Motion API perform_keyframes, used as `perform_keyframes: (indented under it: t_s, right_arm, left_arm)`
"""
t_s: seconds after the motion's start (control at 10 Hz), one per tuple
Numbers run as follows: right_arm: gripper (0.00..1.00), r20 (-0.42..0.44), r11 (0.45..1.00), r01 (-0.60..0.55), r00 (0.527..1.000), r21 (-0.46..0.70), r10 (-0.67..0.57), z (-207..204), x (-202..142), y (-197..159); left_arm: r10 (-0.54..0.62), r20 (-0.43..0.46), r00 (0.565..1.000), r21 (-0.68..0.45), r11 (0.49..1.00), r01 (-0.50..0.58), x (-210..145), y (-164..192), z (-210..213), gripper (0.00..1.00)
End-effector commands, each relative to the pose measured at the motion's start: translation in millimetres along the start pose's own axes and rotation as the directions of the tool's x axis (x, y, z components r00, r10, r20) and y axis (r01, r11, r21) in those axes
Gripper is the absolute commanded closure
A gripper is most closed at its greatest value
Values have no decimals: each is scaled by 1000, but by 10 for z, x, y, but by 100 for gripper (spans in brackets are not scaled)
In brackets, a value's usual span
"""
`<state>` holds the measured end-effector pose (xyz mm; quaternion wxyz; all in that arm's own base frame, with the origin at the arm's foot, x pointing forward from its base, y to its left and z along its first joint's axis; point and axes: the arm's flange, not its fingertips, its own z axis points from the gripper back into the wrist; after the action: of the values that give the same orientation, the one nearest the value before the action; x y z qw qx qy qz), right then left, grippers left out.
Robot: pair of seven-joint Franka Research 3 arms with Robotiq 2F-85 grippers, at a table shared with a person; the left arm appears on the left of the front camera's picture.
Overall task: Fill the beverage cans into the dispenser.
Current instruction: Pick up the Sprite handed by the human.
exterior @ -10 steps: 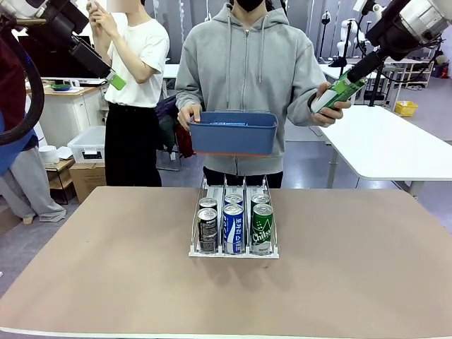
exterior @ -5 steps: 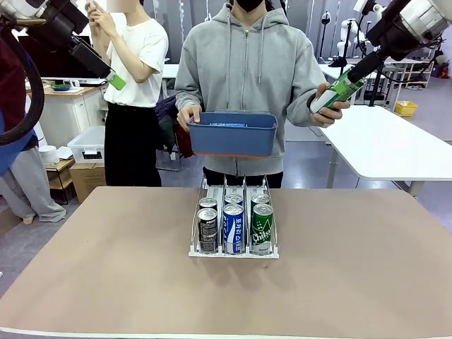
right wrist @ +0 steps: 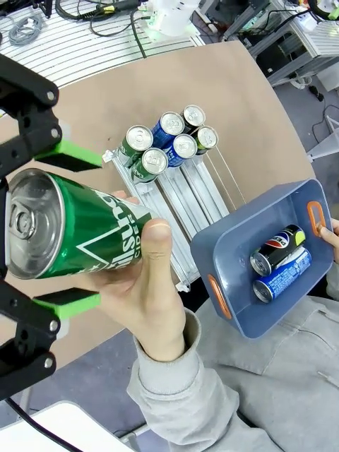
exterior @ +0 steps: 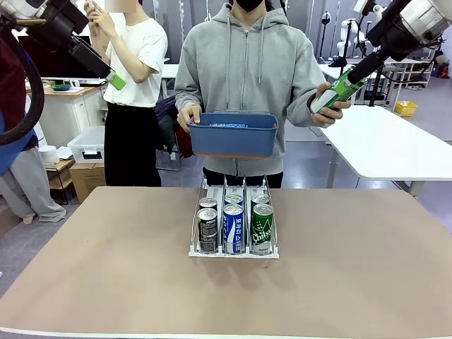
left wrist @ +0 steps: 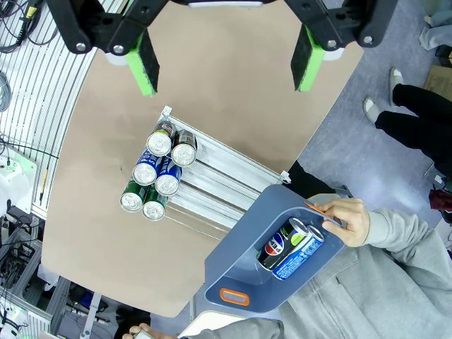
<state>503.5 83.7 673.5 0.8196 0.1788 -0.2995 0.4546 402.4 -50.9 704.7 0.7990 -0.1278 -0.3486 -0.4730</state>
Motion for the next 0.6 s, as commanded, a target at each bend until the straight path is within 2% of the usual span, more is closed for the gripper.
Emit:
perform_keyframes:
  t_s: [0.0,0.2,0.3,0.5]
  right_arm:
    - [100,-31,1000,6,999,13,-6,11,-27,-10]
    - [100,-33,1000,10,999,18,-10,24,-30,0]
    - [85,-29,1000,13,999,17,-13,20,-28,3]
    - [100,-14,1000,6,1000,23,-6,32,-28,4]
  left_arm:
    - [7,-2,1000,5,1000,-7,-13,19,1,0]
    - [7,-2,1000,5,1000,-7,-13,19,1,0]
    - [7,-2,1000,5,1000,-7,-13,19,1,0]
    - [7,-2,1000,5,1000,-7,-13,19,1,0]
